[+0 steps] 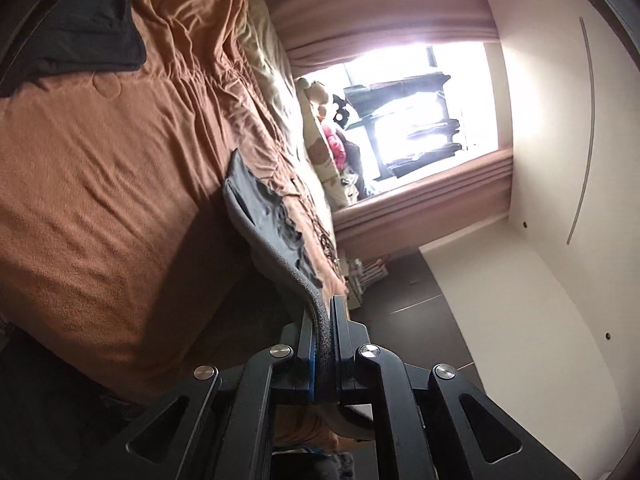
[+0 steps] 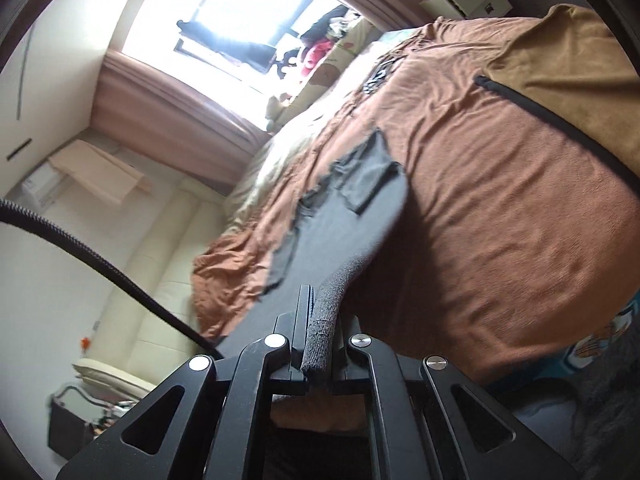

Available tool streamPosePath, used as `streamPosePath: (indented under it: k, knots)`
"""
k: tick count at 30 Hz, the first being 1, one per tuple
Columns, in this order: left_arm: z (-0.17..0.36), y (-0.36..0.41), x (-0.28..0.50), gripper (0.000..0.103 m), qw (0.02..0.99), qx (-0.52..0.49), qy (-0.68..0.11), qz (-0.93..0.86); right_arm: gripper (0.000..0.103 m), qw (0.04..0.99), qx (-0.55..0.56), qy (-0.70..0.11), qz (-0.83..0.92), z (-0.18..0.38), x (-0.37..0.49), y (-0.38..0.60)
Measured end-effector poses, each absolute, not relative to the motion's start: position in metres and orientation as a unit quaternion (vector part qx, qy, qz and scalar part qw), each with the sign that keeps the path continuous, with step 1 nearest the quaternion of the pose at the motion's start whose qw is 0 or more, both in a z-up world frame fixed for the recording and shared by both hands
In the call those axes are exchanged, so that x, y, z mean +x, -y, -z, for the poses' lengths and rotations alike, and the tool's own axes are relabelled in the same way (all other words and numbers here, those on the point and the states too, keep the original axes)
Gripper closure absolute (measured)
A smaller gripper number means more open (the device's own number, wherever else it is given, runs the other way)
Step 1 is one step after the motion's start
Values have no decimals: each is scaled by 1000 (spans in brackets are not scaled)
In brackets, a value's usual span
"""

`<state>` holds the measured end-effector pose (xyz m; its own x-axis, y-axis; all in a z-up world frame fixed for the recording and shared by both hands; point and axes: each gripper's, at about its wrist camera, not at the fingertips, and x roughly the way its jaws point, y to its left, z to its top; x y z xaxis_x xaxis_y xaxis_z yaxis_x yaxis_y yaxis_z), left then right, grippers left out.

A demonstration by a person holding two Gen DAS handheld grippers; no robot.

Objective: Fold small clothes
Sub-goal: 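Lift the hem with both grippers and fold it toward the collar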

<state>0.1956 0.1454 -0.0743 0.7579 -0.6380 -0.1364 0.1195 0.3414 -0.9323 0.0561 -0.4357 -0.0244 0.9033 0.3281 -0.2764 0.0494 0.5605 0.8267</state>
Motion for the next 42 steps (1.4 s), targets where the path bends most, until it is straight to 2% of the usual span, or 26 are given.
streamPosePath:
  k: [15,31,42]
  knots:
    - [-1,-163,117,97,799,-492,-189,291,102,870,449,-148,-143,7,-9,428]
    - [1,-164,39,97,814,-445,-185,324,102,871,446,-140,-150,35,-61,423]
    - [7,-166,69,97,816,-454,-198,298,102,871,448,-146,-139,35,-50,428]
